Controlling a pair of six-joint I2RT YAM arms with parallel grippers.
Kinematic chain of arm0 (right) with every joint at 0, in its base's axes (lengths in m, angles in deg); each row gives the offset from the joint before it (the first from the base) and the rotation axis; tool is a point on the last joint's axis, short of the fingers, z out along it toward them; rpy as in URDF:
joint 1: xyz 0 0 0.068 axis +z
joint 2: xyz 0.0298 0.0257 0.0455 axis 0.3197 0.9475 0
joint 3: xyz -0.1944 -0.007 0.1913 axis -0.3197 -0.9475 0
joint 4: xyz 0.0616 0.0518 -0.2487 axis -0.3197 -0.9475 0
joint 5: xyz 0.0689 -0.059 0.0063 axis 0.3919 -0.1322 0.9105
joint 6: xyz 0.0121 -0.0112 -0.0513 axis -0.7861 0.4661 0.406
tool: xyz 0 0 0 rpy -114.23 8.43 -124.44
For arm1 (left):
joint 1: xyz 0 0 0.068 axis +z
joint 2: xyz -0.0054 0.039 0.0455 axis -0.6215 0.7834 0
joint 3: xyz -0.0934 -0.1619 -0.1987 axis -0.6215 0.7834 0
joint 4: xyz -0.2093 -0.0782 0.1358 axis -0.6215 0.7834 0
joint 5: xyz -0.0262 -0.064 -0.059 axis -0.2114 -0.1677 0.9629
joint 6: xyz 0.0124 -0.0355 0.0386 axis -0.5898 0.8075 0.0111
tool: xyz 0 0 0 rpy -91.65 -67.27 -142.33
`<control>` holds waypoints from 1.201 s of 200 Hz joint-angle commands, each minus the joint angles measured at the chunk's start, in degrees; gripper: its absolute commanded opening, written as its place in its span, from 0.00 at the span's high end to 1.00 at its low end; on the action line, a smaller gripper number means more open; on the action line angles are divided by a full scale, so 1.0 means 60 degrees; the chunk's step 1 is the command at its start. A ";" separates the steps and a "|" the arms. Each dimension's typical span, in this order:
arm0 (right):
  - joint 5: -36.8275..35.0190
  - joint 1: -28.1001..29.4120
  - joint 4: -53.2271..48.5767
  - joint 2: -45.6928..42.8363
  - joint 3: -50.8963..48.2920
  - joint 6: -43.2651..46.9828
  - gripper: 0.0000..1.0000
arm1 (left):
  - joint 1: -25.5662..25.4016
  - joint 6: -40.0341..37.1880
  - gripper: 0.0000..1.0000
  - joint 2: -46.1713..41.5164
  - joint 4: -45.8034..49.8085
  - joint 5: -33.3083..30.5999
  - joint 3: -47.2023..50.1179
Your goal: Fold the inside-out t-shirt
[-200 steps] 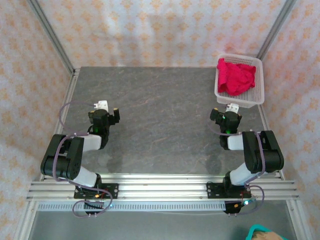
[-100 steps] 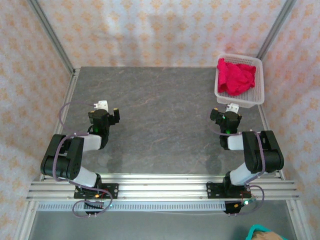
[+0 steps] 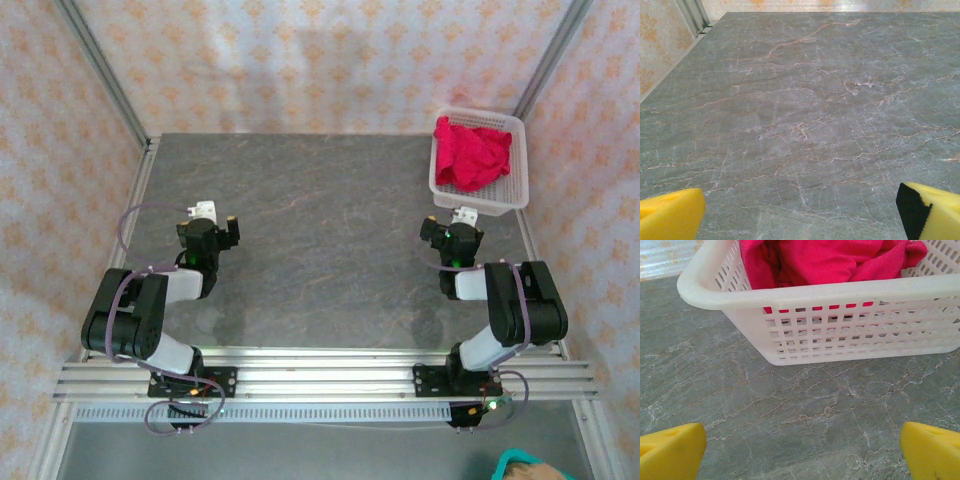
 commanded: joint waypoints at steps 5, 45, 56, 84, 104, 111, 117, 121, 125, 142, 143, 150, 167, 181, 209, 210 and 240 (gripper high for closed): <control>0.0070 0.0032 0.0079 -0.0035 0.0153 0.0017 0.01 | 0.0087 -0.0050 0.00 0.0037 -0.0272 0.0032 0.0024; 0.0059 0.0032 0.0086 -0.0035 0.0147 0.0016 0.01 | 0.0086 -0.0170 0.00 0.0012 -0.0152 0.0309 -0.0034; 0.0049 0.0029 0.0199 -0.0063 0.0065 0.0016 0.01 | 0.0065 -0.0374 0.00 -0.0240 0.0481 0.0697 -0.0290; -0.0678 0.0369 -0.0035 -0.1991 -0.0678 0.0133 0.01 | -0.0490 -0.0614 0.00 -0.1438 0.3286 0.0299 -0.1343; -0.1732 0.0712 -0.4457 -0.4367 0.0476 -0.0186 0.01 | -0.1390 -0.0764 0.00 -0.2576 0.4554 -0.0123 -0.1556; -0.2104 0.0713 -0.5809 -0.4836 0.1002 -0.0571 0.01 | -0.1501 -0.0813 0.00 -0.2929 0.5055 0.0344 -0.1699; -0.2418 0.0716 -0.6669 -0.5092 0.1407 -0.0910 0.01 | -0.1536 -0.0781 0.00 -0.3188 0.5576 0.0832 -0.1838; -0.2633 0.0714 -0.7161 -0.5229 0.1654 -0.1151 0.01 | -0.1534 -0.0684 0.00 -0.3352 0.5860 0.1115 -0.1925; -0.2812 0.0713 -0.7607 -0.5334 0.1908 -0.1422 0.01 | -0.1538 -0.0470 0.00 -0.3493 0.6140 0.1259 -0.2029; -0.3477 0.0678 -0.9203 -0.5606 0.2830 -0.3401 0.01 | -0.1539 0.1944 0.00 -0.3901 0.7722 0.0198 -0.2605; -0.3469 0.0674 -0.9242 -0.5608 0.2869 -0.3472 0.01 | -0.1539 0.2128 0.00 -0.3909 0.7887 0.0129 -0.2660; -0.3307 0.0585 -0.9477 -0.5604 0.3110 -0.3850 0.01 | -0.1526 0.2757 0.00 -0.3911 0.8685 -0.0566 -0.2968; -0.2342 0.0216 -0.9466 -0.5173 0.3708 -0.4282 0.01 | -0.1510 0.2886 0.00 -0.3918 0.8963 -0.0611 -0.2968; -0.1811 0.0015 -0.9643 -0.4265 0.4584 -0.4764 0.01 | -0.1511 0.3139 0.00 -0.4023 0.8947 -0.0483 -0.2784; -0.1433 -0.0040 -1.1259 -0.1613 0.7514 -0.5232 0.01 | -0.1433 0.4735 0.00 -0.3960 1.0201 -0.2225 -0.3046; -0.1392 -0.0051 -1.1325 -0.1510 0.7635 -0.5215 0.01 | -0.1427 0.4791 0.00 -0.3946 1.0262 -0.2283 -0.3086; -0.0168 -0.0304 -1.2981 0.1275 1.0907 -0.5583 0.07 | -0.0934 0.4946 0.00 -0.3685 1.0577 -0.1050 -0.3613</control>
